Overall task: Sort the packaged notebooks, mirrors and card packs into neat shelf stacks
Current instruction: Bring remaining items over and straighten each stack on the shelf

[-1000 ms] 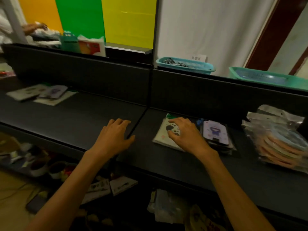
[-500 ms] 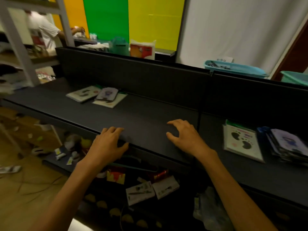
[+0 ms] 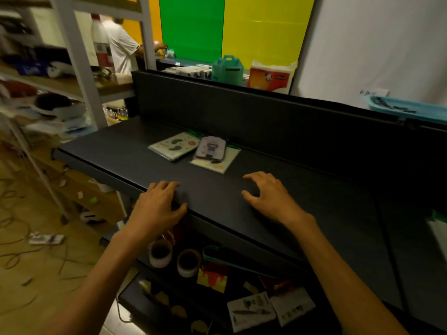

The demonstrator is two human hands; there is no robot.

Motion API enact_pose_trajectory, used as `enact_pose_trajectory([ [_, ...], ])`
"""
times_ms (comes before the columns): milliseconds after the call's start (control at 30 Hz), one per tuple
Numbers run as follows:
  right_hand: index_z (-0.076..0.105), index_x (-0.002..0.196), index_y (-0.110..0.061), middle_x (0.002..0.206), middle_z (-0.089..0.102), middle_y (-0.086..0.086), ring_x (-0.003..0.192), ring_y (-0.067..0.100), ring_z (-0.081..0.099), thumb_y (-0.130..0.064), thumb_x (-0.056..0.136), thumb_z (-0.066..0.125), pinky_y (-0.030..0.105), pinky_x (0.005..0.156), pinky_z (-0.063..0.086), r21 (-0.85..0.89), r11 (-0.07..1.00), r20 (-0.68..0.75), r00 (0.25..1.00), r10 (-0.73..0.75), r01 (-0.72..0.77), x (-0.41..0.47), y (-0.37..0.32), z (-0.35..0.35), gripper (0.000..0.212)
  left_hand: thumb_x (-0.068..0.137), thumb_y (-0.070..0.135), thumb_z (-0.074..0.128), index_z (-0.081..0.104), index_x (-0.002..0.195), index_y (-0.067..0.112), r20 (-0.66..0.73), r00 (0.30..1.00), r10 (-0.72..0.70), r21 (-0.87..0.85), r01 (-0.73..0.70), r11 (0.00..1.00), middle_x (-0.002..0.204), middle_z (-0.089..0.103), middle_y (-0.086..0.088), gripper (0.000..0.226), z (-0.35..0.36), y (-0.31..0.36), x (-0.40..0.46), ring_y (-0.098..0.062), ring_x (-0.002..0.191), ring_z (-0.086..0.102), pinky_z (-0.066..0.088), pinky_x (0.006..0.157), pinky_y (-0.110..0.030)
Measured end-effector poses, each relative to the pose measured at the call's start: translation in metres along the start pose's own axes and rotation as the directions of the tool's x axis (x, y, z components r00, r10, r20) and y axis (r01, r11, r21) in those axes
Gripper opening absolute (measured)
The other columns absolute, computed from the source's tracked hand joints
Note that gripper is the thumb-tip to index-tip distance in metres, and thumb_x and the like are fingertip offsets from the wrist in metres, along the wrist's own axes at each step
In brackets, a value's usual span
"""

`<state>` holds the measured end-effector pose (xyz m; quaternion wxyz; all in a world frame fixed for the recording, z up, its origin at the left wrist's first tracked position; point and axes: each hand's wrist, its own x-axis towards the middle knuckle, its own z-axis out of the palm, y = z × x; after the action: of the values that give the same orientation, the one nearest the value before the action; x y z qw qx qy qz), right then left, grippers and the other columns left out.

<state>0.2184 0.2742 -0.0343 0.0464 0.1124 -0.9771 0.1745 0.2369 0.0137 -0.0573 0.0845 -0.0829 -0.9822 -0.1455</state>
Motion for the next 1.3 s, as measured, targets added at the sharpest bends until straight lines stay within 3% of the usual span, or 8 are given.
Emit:
enact_pose_trajectory([
  [200,0.039,0.14,-0.024,0.144,0.038,0.0,0.129,0.019,0.036,-0.038,0.093,0.053,0.032,0.105,0.03,0.005,0.999,-0.011,0.999,0.041,-0.041,0.071,-0.035,0.016,0.051,0.091,0.046,0.05,0.035,0.142,0.021,-0.013,0.999,0.033,0.058,-0.033,0.998,0.139,0.043,-0.003,0.059,-0.013,-0.059,0.064,-0.025,0.124,0.038,0.038,0.097,-0.041],
  [500,0.039,0.14,-0.024,0.144,0.039,-0.001,0.13,0.019,0.036,-0.04,0.091,0.054,0.031,0.105,0.03,-0.004,0.99,-0.046,0.989,0.138,-0.139,0.136,-0.05,0.023,0.054,0.087,0.05,0.055,0.036,0.142,0.022,0.021,0.995,0.095,0.01,-0.096,0.995,0.141,0.043,-0.004,0.065,-0.018,-0.1,0.149,-0.025,0.127,0.039,0.038,0.099,-0.042],
  [633,0.037,0.142,-0.025,0.145,0.038,-0.001,0.13,0.019,0.036,-0.042,0.091,0.054,0.032,0.105,0.03,-0.003,0.978,-0.045,0.977,0.21,-0.211,0.152,-0.056,0.028,0.056,0.082,0.061,0.055,0.037,0.141,0.021,0.036,0.993,0.114,0.019,-0.115,0.993,0.138,0.045,-0.004,0.074,-0.015,-0.108,0.182,-0.025,0.124,0.04,0.039,0.097,-0.041],
  [767,0.035,0.142,-0.025,0.145,0.036,0.001,0.13,0.021,0.036,-0.041,0.091,0.054,0.034,0.105,0.031,-0.014,0.957,-0.057,0.955,0.29,-0.291,0.163,-0.068,0.034,0.056,0.073,0.073,0.055,0.031,0.144,0.019,0.146,0.984,0.098,0.017,-0.101,0.995,0.144,0.039,-0.006,0.093,-0.011,-0.116,0.211,-0.027,0.129,0.036,0.037,0.102,-0.044],
  [933,0.03,0.144,-0.023,0.147,0.034,0.003,0.133,0.022,0.032,-0.052,0.087,0.055,0.035,0.106,0.03,-0.004,0.914,-0.099,0.91,0.403,-0.405,0.175,-0.084,0.05,0.069,0.059,0.086,0.052,0.035,0.142,0.017,0.253,0.958,0.137,-0.023,-0.135,0.991,0.141,0.045,-0.008,0.109,-0.006,-0.134,0.237,-0.031,0.128,0.038,0.036,0.103,-0.048],
  [1067,0.029,0.144,-0.02,0.144,0.039,0.007,0.129,0.027,0.037,-0.069,0.079,0.052,0.039,0.104,0.032,-0.004,0.84,-0.125,0.833,0.538,-0.543,0.181,-0.094,0.065,0.085,0.059,0.085,0.054,0.038,0.138,0.014,0.255,0.947,0.195,-0.065,-0.184,0.981,0.136,0.049,-0.011,0.108,-0.004,-0.144,0.25,-0.031,0.122,0.043,0.037,0.101,-0.041],
  [1300,0.036,0.14,-0.02,0.139,0.045,0.006,0.124,0.028,0.04,-0.061,0.073,0.067,0.035,0.098,0.035,0.145,0.789,-0.216,0.759,0.615,-0.598,0.178,-0.108,0.076,0.084,0.063,0.069,0.069,0.036,0.141,0.015,0.187,0.949,0.253,-0.239,-0.206,0.949,0.134,0.051,-0.009,0.1,-0.007,-0.159,0.259,-0.028,0.122,0.045,0.042,0.093,-0.038],
])
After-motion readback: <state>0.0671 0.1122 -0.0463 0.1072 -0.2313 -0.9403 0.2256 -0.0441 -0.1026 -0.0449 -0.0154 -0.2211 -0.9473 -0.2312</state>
